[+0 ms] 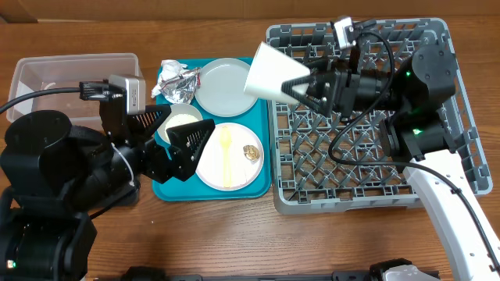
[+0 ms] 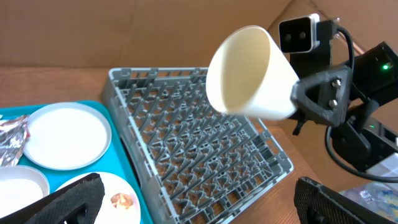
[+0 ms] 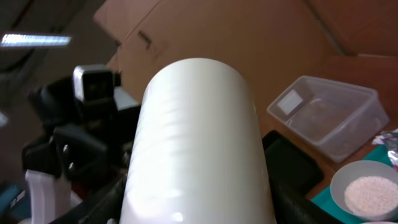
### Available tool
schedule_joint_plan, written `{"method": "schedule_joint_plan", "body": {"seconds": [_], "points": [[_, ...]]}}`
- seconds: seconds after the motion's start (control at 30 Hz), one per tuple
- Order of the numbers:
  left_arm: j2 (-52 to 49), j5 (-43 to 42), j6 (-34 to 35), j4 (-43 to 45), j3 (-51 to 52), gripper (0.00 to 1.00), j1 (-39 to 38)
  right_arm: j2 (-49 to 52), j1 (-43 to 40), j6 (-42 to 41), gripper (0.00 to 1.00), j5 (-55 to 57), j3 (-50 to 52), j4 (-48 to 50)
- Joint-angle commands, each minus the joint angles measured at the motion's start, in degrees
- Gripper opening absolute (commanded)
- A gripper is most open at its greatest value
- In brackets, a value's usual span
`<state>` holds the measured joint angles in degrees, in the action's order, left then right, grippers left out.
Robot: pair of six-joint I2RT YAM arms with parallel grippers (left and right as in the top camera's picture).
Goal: Sort waste into correct bins and load items into the dishwasher rack
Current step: 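Lower the white cup into the rack with the right gripper and release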
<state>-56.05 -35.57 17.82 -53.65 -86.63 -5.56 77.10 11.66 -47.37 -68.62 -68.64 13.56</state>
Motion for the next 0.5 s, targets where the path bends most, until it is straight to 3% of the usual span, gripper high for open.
{"method": "schedule_joint_plan", "body": {"seconds": [0.0, 0.17, 0.3, 0.47], "points": [[-0.1, 1.7, -1.1, -0.1, -1.0, 1.00, 0.4, -0.6, 0.1, 5.7, 0.43, 11.6, -1.2, -6.2], [-0.1, 1.7, -1.1, -0.1, -1.0, 1.00, 0.4, -0.6, 0.1, 18.3, 0.43, 30.4, -1.4, -22.4], [-0.1, 1.7, -1.2, -0.5, -1.0, 1.00, 0.4, -0.6, 0.1, 30.3, 0.43, 61.9, -5.3, -43.4], [-0.1, 3.0, -1.6, -0.6, -1.0, 1.00, 0.4, -0.6, 0.1, 33.6, 0.43, 83.1, -11.3, -57.9]]}}
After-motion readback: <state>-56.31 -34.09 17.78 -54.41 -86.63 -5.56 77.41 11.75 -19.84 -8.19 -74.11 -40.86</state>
